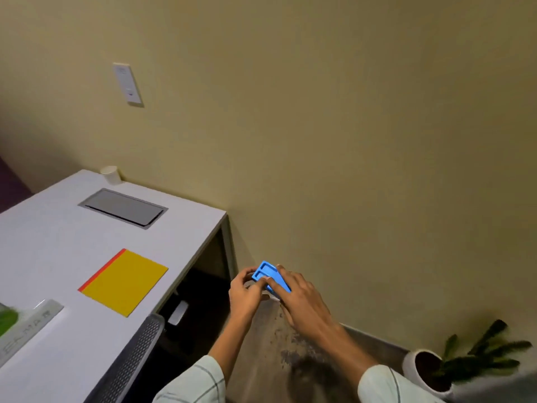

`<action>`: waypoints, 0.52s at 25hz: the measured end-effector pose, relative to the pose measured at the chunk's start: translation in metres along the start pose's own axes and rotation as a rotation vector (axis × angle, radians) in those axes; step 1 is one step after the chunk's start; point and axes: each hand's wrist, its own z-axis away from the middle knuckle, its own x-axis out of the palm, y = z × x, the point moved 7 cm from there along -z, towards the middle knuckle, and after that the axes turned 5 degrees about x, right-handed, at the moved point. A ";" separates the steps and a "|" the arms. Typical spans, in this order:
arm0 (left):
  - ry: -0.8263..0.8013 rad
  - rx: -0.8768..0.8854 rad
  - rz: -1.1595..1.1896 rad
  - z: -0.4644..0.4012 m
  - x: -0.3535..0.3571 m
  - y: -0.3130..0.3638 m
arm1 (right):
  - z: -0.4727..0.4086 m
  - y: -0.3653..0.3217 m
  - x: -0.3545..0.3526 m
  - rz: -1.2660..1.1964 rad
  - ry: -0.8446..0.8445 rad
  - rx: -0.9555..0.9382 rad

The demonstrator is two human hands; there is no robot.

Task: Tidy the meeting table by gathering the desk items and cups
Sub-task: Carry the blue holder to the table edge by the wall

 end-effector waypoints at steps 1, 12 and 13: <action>0.028 0.036 -0.078 -0.021 -0.005 0.009 | -0.025 0.003 0.002 -0.013 -0.009 -0.013; 0.223 0.210 -0.917 -0.195 -0.083 0.025 | -0.244 -0.011 0.066 -0.121 -0.153 -0.268; 0.228 0.182 -0.983 -0.208 -0.089 0.021 | -0.264 -0.015 0.071 -0.120 -0.173 -0.303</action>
